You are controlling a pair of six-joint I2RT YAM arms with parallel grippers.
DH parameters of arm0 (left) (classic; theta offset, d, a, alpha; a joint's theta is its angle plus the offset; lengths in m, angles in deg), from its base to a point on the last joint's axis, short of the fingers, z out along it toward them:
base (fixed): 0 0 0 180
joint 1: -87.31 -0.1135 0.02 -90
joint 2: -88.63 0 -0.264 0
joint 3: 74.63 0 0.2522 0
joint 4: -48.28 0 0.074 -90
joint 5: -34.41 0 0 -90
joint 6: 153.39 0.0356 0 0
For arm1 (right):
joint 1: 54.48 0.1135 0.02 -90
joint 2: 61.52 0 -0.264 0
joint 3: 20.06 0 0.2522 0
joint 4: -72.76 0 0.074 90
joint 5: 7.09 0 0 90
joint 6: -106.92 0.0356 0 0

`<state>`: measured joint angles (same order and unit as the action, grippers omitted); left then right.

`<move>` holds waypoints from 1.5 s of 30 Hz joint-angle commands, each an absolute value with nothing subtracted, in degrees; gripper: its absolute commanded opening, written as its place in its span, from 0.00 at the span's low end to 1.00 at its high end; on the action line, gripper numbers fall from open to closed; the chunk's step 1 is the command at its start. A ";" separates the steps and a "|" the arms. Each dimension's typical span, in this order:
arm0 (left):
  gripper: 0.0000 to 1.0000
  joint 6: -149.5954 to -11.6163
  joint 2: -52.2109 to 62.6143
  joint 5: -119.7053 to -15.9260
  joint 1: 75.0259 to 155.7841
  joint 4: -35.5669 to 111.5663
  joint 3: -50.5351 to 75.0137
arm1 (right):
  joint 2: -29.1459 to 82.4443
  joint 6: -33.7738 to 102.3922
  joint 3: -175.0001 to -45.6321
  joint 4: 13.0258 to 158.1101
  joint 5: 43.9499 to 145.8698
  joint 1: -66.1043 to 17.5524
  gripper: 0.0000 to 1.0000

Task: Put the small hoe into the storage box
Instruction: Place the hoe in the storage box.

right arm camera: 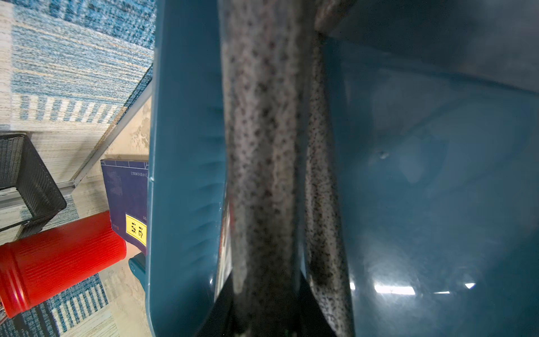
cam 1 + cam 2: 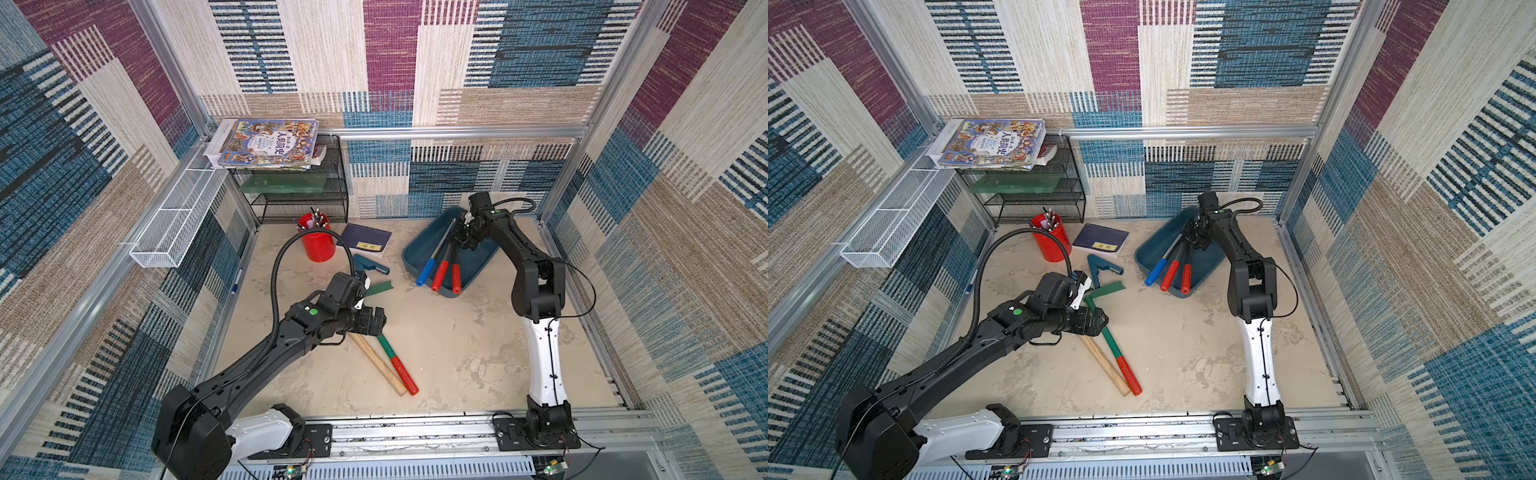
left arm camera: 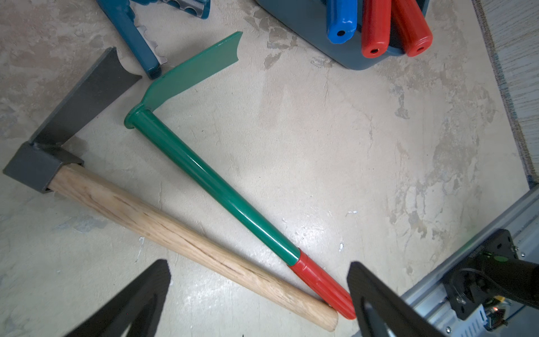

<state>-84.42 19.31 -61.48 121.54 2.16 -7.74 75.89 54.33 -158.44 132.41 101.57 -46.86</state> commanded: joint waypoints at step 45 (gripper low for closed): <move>0.99 -85.74 18.37 -58.20 121.61 3.78 -7.40 | 57.54 47.25 -139.46 115.00 91.03 -43.87 0.95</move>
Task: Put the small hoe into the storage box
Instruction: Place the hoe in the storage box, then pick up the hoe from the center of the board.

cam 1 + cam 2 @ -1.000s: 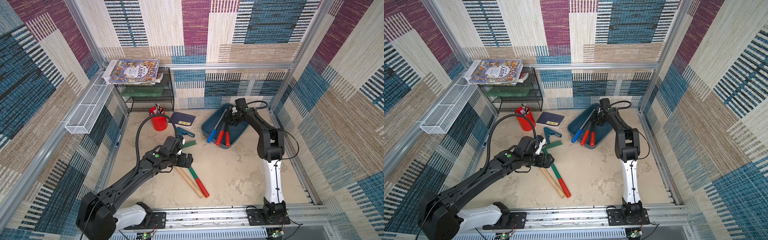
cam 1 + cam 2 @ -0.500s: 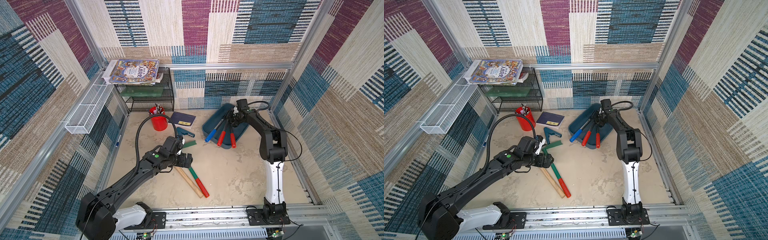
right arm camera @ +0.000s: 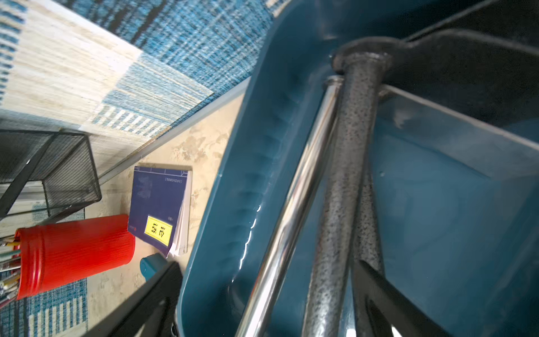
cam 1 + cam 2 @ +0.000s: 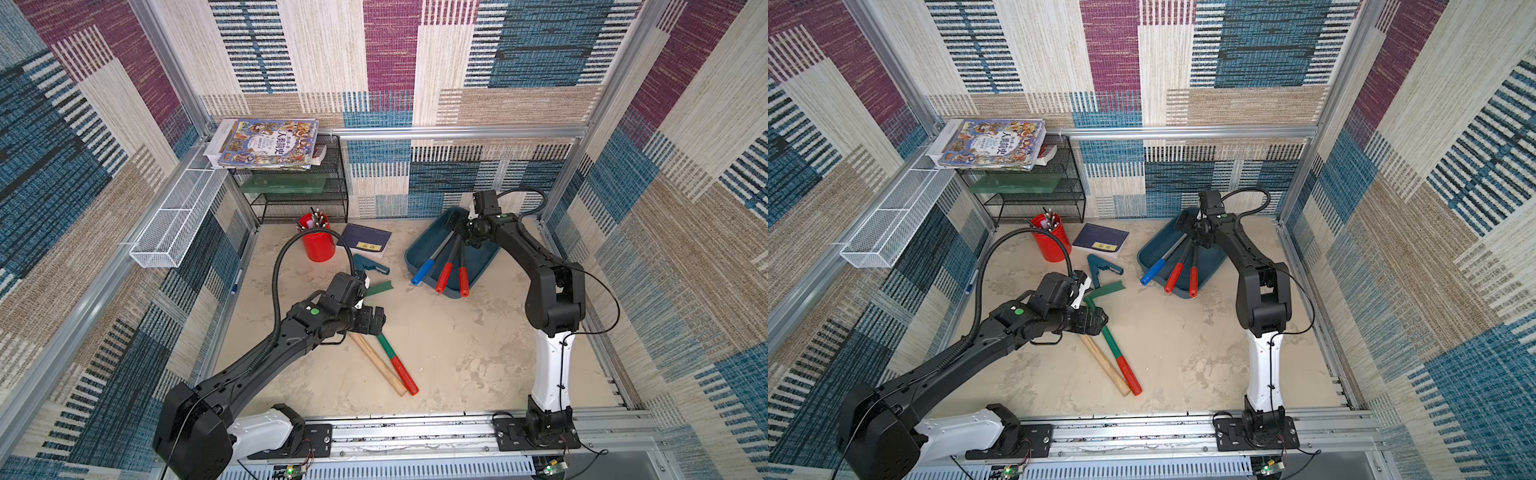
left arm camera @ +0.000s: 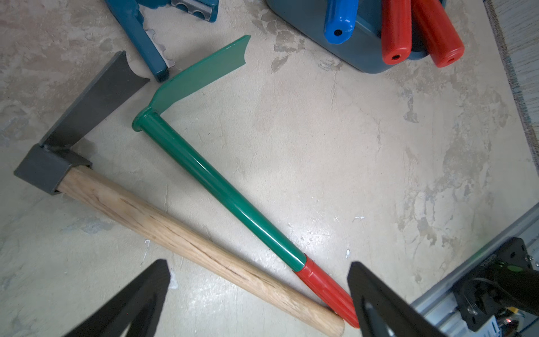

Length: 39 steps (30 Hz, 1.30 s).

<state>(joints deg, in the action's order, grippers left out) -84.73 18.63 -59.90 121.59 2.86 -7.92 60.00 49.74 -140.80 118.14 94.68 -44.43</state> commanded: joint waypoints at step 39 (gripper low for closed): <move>1.00 -93.43 18.50 -50.97 115.17 0.20 -6.67 | 34.29 31.46 -111.49 110.24 74.32 -11.36 0.76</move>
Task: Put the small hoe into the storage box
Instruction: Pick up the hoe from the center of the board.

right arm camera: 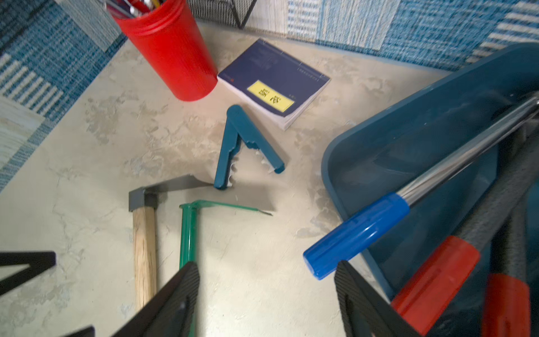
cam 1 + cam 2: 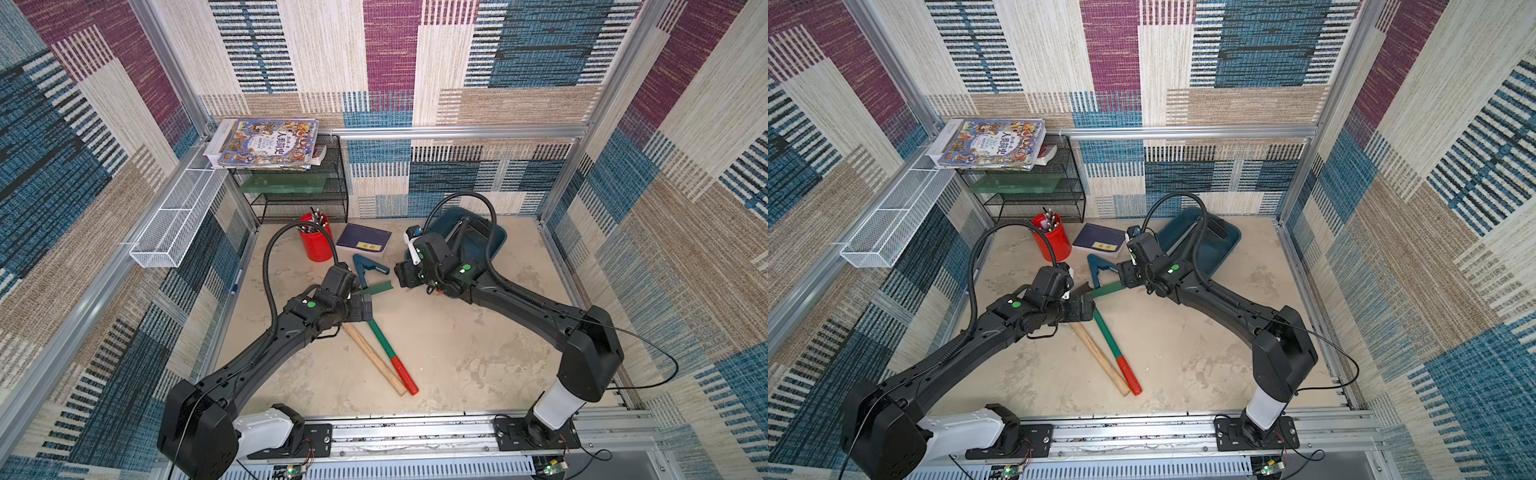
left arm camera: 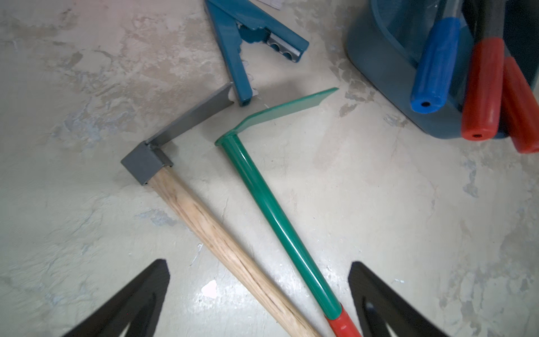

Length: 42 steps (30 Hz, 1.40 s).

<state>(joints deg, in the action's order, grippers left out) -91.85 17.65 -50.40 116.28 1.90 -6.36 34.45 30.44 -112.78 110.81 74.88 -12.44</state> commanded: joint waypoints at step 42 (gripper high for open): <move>1.00 -93.78 23.17 -54.18 109.10 0.50 -13.61 | 54.60 36.46 -120.10 123.68 75.61 1.95 0.56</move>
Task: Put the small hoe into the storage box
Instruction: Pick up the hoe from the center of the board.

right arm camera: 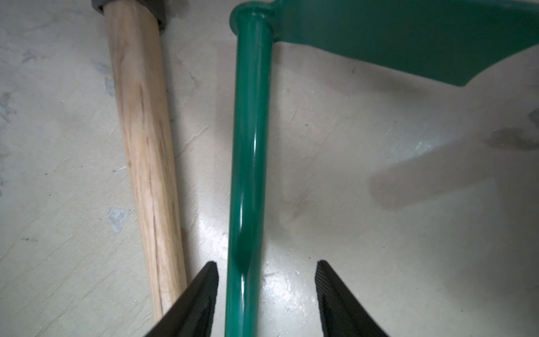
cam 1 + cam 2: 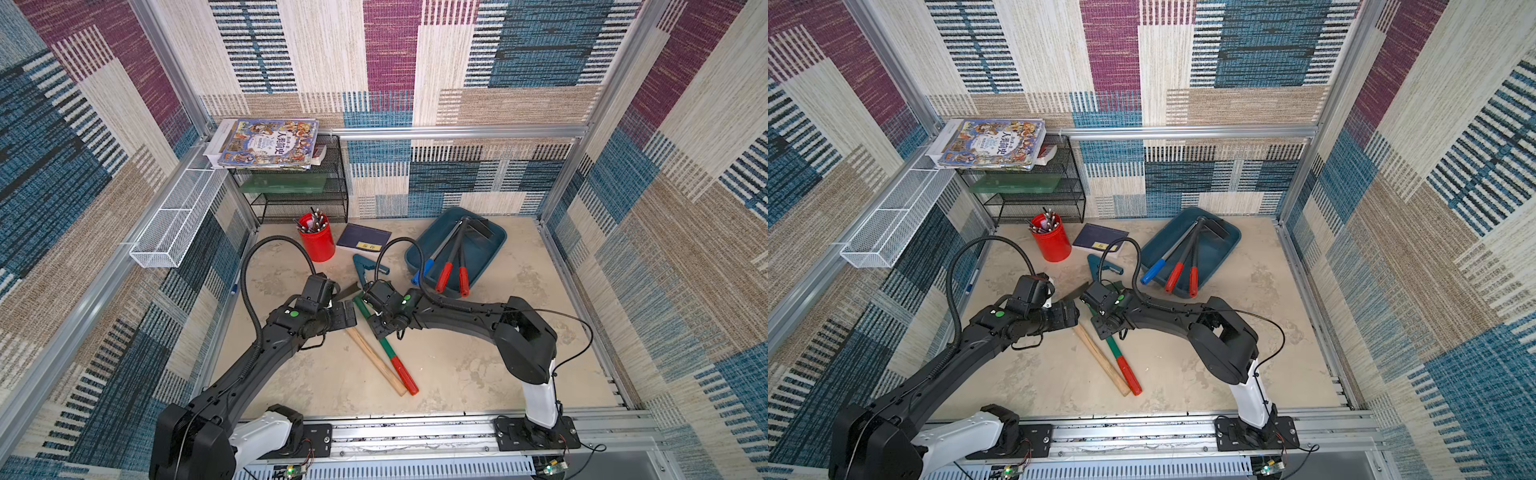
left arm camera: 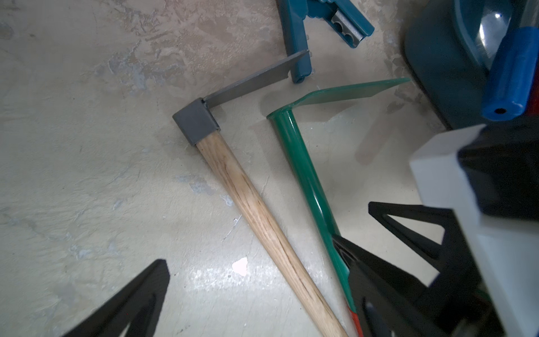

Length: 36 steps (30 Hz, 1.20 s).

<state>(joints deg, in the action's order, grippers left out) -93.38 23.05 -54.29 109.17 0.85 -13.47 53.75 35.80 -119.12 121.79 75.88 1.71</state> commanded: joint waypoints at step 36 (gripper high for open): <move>1.00 -94.27 23.59 -55.67 108.92 0.59 -14.19 | 64.97 38.15 -130.61 133.60 76.66 2.46 0.25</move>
<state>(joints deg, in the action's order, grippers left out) -94.65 23.68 -53.48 108.74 -0.05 -14.21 64.57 37.63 -130.47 132.04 76.26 2.30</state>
